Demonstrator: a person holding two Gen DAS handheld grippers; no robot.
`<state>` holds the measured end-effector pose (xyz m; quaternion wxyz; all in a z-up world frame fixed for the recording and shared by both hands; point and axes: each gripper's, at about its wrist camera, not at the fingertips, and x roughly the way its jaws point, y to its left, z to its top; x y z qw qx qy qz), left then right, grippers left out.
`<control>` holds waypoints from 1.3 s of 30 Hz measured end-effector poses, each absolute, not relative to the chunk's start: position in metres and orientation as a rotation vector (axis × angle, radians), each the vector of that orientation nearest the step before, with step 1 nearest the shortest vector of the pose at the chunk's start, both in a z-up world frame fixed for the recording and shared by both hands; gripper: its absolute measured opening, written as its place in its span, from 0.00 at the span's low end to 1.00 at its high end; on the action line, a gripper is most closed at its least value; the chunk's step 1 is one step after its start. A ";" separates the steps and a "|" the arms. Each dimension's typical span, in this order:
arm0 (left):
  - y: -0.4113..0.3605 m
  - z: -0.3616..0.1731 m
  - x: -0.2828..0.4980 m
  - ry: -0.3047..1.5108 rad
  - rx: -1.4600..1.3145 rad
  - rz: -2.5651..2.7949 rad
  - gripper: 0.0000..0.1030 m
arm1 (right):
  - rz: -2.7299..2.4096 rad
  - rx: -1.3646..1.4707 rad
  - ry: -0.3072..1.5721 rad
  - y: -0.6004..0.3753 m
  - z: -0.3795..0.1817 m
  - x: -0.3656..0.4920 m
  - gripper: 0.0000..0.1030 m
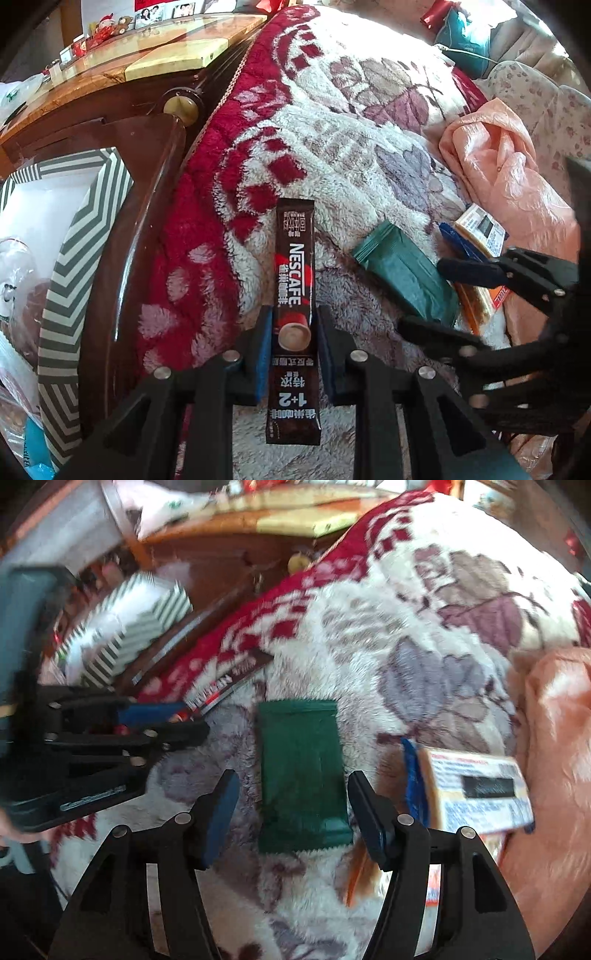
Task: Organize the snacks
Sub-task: 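Grasp the dark green packet with the right gripper, then carry the coffee stick and green packet over the white tray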
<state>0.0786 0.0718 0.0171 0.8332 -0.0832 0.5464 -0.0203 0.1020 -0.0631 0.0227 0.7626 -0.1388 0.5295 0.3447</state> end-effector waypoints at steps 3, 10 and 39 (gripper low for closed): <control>0.070 0.015 0.082 1.163 -0.170 -0.032 0.25 | 0.748 -0.303 1.171 -0.061 0.015 0.107 0.49; 0.077 0.021 0.072 1.134 -0.202 -0.037 0.22 | 0.753 -0.283 1.141 -0.075 0.025 0.094 0.41; 0.147 0.102 -0.038 0.894 -0.140 0.191 0.22 | 0.868 -0.159 1.049 -0.016 0.079 0.009 0.41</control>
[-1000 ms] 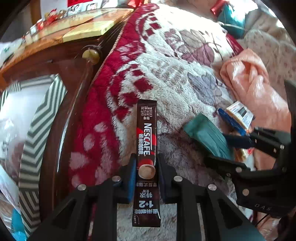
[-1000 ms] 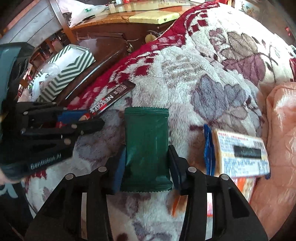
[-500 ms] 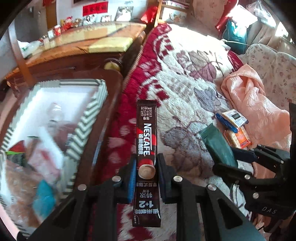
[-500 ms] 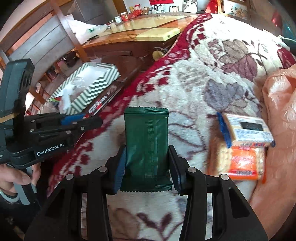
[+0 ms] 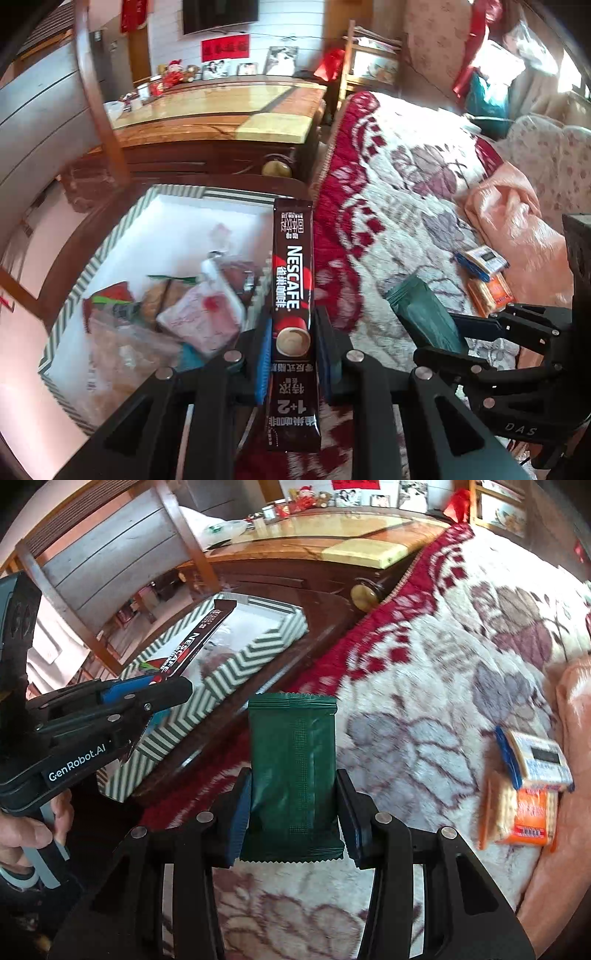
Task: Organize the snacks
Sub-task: 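Carry the coffee stick and green packet over the white tray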
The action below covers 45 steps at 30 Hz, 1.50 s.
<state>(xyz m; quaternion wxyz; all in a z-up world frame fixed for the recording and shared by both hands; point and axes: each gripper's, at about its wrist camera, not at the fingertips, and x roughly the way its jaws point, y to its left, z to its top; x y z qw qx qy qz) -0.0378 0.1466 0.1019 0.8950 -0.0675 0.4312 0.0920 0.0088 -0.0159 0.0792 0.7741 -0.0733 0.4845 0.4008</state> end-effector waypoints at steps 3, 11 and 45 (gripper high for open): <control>0.160 0.104 -0.044 0.885 -0.156 0.217 0.22 | 0.885 -0.176 1.042 -0.004 0.084 0.005 0.41; 0.191 0.109 -0.060 0.863 -0.188 0.289 0.22 | 0.933 -0.212 1.035 0.027 0.094 -0.001 0.41; 0.268 0.079 -0.077 0.909 -0.335 0.425 0.22 | 1.049 -0.396 1.049 0.170 0.086 0.009 0.41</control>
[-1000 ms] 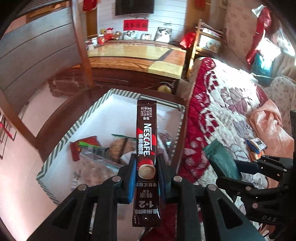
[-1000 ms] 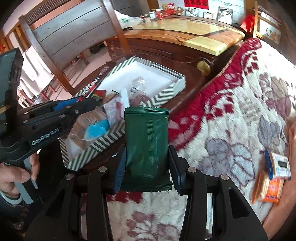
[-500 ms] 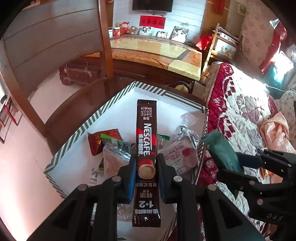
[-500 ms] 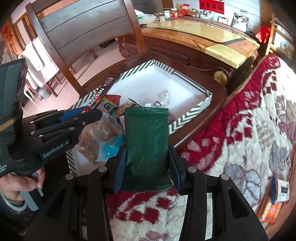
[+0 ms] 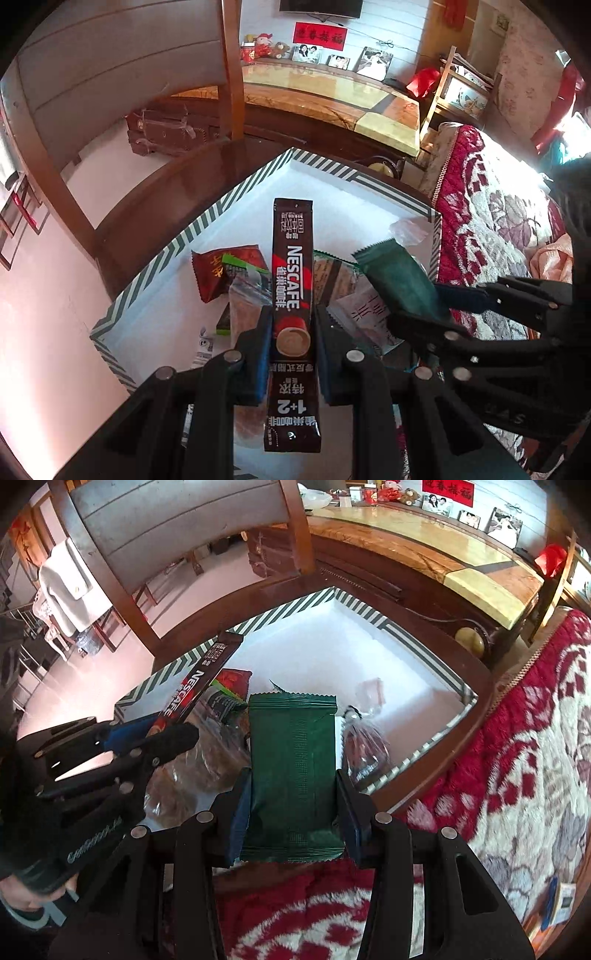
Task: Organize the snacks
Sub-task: 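Carry the coffee stick and green packet over the white tray, then lower both items into the tray and open both grippers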
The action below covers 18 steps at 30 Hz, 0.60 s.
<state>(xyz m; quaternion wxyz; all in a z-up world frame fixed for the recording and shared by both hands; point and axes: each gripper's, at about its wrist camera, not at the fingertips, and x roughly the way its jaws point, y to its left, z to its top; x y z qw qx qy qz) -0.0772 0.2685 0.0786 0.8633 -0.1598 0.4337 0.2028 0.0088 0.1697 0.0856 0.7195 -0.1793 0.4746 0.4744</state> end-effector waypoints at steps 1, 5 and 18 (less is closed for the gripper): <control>0.270 0.078 -0.077 0.911 -0.337 0.427 0.22 | 1.043 -0.404 1.043 0.173 0.084 0.009 0.41; 0.273 0.076 -0.074 0.916 -0.342 0.435 0.22 | 1.036 -0.409 1.046 0.185 0.078 0.016 0.41; 0.279 0.069 -0.072 0.931 -0.353 0.491 0.29 | 1.053 -0.356 1.039 0.190 0.081 0.016 0.45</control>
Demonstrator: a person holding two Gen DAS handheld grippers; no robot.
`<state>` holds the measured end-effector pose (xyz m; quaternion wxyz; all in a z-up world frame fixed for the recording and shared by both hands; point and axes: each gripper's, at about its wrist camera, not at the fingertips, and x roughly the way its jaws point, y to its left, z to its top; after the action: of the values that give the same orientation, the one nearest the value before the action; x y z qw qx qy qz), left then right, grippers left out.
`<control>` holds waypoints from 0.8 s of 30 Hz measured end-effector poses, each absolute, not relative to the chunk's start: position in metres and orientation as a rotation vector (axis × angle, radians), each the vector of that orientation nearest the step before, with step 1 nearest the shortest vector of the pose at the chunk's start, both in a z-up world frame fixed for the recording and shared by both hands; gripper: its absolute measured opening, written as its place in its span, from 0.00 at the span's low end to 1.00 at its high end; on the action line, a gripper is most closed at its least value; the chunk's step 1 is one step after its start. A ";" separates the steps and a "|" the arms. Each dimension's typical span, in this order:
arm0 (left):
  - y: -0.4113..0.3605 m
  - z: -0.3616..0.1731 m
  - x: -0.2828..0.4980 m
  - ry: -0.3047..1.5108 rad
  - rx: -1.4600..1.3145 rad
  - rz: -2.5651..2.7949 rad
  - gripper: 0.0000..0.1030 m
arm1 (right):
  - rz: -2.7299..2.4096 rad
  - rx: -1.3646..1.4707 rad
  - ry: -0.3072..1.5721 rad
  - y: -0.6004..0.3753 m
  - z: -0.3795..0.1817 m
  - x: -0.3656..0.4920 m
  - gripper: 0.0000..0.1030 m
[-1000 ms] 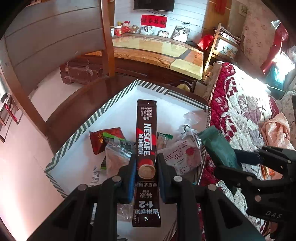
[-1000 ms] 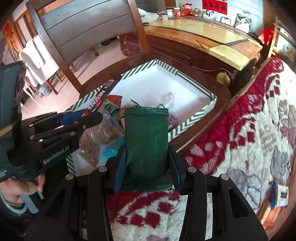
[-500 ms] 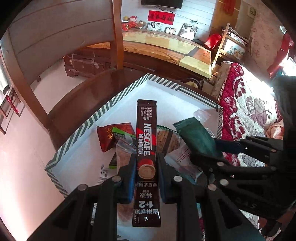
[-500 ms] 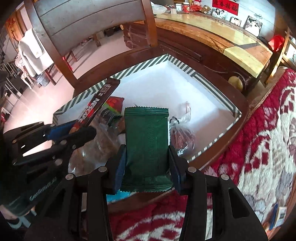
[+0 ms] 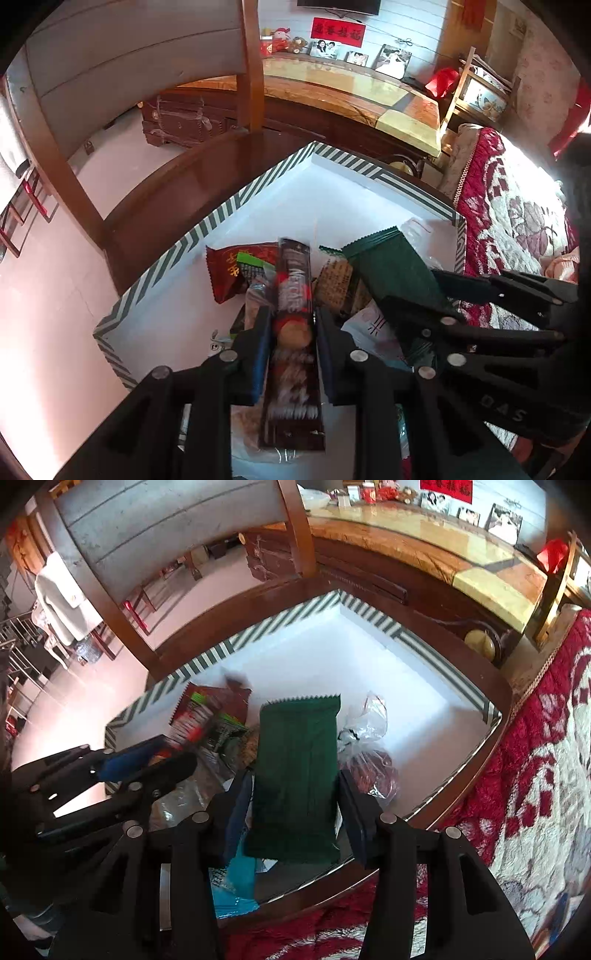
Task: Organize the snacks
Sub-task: 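Lower both items into the tray and open both grippers, then move both grippers back over the biscuit packs on the quilt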
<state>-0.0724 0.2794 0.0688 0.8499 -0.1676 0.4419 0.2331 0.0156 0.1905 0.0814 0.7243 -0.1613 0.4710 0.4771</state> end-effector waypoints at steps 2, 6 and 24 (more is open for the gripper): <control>0.282 0.069 -0.074 0.933 -0.359 0.510 0.40 | 1.044 -0.360 1.028 0.189 0.085 0.014 0.45; 0.285 0.073 -0.079 0.910 -0.370 0.523 0.62 | 1.045 -0.320 1.026 0.179 0.093 0.015 0.45; 0.222 0.100 -0.075 0.857 -0.248 0.456 0.84 | 0.967 -0.199 0.985 0.091 0.105 0.002 0.45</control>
<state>-0.0745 0.2220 0.0996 0.8771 -0.1191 0.4107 0.2185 0.0025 0.0911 0.1053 0.7665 -0.0918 0.4536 0.4452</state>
